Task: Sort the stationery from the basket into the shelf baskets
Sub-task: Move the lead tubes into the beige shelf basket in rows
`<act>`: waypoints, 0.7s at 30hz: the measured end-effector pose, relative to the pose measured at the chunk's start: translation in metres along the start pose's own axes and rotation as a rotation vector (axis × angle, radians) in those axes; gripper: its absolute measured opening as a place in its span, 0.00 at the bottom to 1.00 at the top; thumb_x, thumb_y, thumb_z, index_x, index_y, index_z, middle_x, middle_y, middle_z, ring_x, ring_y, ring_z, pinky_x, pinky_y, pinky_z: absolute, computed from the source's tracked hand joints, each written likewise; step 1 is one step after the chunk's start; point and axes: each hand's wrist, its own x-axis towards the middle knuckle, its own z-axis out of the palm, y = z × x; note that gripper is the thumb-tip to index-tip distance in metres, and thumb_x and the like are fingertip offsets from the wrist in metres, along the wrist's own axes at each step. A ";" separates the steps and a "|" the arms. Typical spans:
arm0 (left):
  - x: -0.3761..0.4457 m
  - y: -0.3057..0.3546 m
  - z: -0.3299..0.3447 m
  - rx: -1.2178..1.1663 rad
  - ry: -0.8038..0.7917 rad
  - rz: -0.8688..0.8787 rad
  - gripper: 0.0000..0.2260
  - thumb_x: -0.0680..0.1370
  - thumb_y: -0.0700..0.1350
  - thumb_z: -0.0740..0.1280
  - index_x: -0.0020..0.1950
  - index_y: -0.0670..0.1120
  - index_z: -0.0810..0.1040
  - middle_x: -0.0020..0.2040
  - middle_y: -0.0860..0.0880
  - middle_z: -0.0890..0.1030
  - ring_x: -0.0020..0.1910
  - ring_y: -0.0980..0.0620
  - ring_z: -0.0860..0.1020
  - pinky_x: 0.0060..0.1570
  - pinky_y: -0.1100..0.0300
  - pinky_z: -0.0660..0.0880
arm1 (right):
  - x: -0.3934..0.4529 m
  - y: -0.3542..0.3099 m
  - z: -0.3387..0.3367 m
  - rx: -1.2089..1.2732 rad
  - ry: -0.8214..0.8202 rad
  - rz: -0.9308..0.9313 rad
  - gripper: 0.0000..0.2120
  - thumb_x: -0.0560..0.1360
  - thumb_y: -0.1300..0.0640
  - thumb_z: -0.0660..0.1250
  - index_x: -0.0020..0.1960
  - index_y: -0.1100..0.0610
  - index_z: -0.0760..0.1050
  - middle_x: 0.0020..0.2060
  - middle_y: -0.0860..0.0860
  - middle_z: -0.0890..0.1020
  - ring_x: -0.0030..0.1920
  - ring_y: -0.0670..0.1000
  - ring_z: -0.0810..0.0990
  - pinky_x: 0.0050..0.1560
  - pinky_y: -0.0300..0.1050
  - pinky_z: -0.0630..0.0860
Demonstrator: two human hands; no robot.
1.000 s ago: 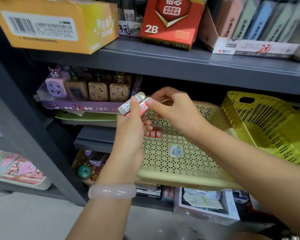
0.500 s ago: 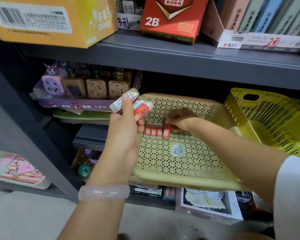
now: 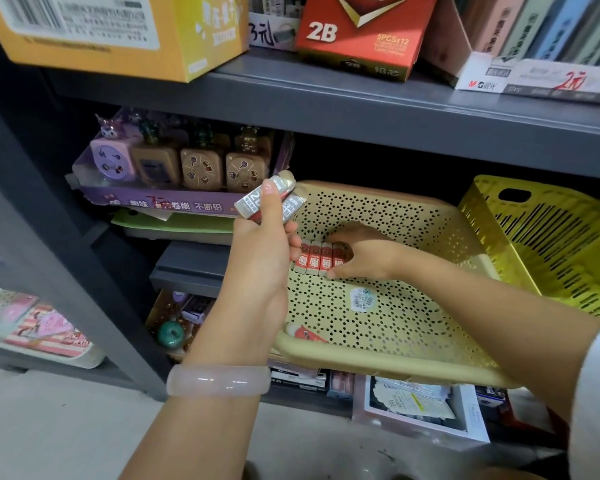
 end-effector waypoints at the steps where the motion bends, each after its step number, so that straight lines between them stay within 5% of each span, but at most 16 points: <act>1: 0.000 0.000 0.000 -0.001 0.000 -0.001 0.18 0.78 0.58 0.57 0.54 0.44 0.71 0.34 0.50 0.73 0.25 0.59 0.69 0.24 0.69 0.66 | 0.000 0.000 0.000 0.004 0.002 -0.002 0.29 0.69 0.44 0.70 0.66 0.55 0.69 0.58 0.53 0.72 0.58 0.53 0.70 0.51 0.41 0.65; 11: 0.000 0.002 0.000 -0.019 0.000 -0.017 0.17 0.78 0.58 0.58 0.53 0.44 0.71 0.33 0.50 0.73 0.25 0.58 0.69 0.23 0.68 0.66 | -0.008 -0.003 -0.004 0.087 -0.017 0.019 0.36 0.70 0.47 0.71 0.73 0.51 0.60 0.68 0.53 0.66 0.65 0.53 0.68 0.63 0.41 0.65; 15: -0.001 0.001 0.000 -0.022 -0.007 -0.024 0.20 0.78 0.59 0.57 0.56 0.43 0.71 0.34 0.50 0.73 0.26 0.58 0.69 0.23 0.68 0.66 | -0.025 -0.022 -0.013 0.064 0.102 -0.091 0.16 0.73 0.51 0.68 0.60 0.52 0.74 0.49 0.46 0.76 0.52 0.48 0.76 0.49 0.33 0.71; 18: -0.001 0.001 0.001 -0.023 -0.003 -0.012 0.22 0.78 0.58 0.57 0.59 0.40 0.71 0.33 0.50 0.72 0.25 0.58 0.69 0.22 0.68 0.66 | -0.042 -0.048 -0.010 0.165 -0.153 -0.292 0.12 0.73 0.53 0.69 0.55 0.54 0.76 0.36 0.40 0.75 0.35 0.38 0.74 0.34 0.24 0.67; 21: -0.001 0.001 0.002 -0.035 -0.006 -0.017 0.21 0.79 0.57 0.57 0.59 0.40 0.71 0.32 0.50 0.72 0.24 0.58 0.69 0.22 0.68 0.66 | -0.049 -0.065 0.006 0.063 -0.367 -0.362 0.16 0.72 0.60 0.67 0.59 0.57 0.73 0.36 0.46 0.75 0.34 0.46 0.73 0.36 0.36 0.70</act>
